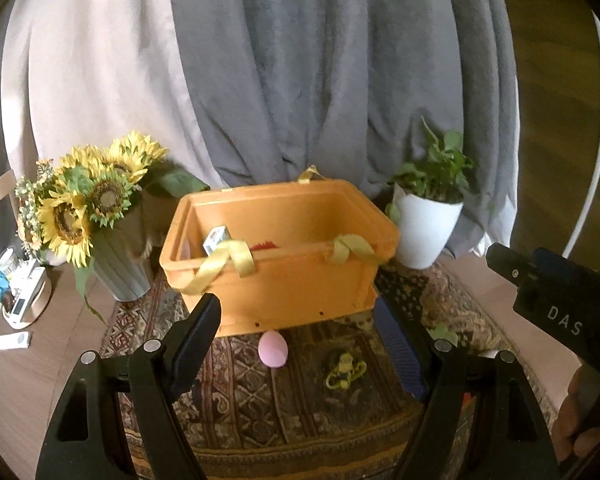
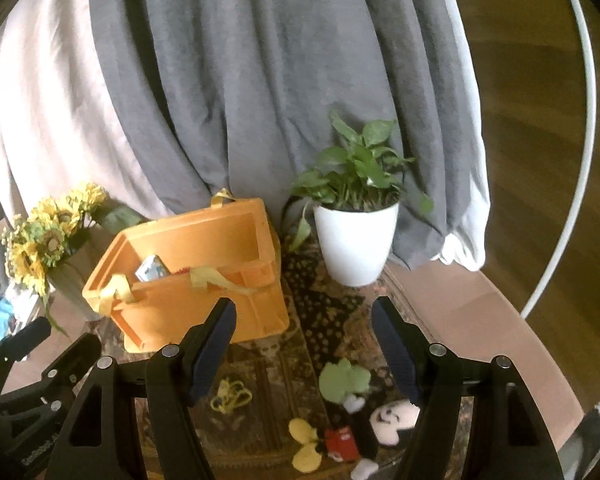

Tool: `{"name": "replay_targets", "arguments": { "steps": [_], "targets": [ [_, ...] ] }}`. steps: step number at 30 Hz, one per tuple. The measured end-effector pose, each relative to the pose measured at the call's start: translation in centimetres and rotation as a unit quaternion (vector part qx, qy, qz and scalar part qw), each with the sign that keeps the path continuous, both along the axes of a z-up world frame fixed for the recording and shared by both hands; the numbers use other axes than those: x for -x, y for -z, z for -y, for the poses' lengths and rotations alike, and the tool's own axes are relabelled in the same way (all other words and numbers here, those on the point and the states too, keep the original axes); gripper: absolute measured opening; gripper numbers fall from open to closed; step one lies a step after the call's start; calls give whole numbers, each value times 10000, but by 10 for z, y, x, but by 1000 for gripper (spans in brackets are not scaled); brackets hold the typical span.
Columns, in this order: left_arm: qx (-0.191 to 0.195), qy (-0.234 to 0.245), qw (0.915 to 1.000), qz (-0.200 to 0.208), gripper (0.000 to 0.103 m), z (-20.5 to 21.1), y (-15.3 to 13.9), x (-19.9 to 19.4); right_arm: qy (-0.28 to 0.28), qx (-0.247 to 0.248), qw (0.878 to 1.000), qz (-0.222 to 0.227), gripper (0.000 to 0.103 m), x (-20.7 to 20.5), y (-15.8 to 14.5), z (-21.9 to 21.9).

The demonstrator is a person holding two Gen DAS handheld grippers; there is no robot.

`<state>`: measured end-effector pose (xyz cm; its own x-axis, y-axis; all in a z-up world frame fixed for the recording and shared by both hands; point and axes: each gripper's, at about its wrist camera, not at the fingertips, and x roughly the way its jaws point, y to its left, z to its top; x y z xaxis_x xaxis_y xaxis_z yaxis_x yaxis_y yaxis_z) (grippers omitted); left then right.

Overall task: Organize soft objects
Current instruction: 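Withdraw both tools from the crate toward the remaining plush toys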

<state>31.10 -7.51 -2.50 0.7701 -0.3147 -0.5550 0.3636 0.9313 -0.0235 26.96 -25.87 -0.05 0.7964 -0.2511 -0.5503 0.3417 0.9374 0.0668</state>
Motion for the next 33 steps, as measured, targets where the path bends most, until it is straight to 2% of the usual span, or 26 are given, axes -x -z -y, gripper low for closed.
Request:
{"name": "replay_targets", "arguments": {
  "steps": [4, 9, 18, 33],
  "targets": [
    [-128, 55, 9999, 35, 79, 1, 11, 13, 113, -116, 9999, -20, 71, 13, 9, 3],
    [-174, 90, 9996, -199, 79, 4, 27, 21, 187, -134, 9997, -122, 71, 25, 23, 8],
    [-317, 183, 9980, -511, 79, 16, 57, 33, 109, -307, 9972, -680, 71, 33, 61, 19],
    [-359, 130, 9952, -907, 79, 36, 92, 24, -158, -355, 9917, -1224, 71, 11, 91, 39]
  ]
}}
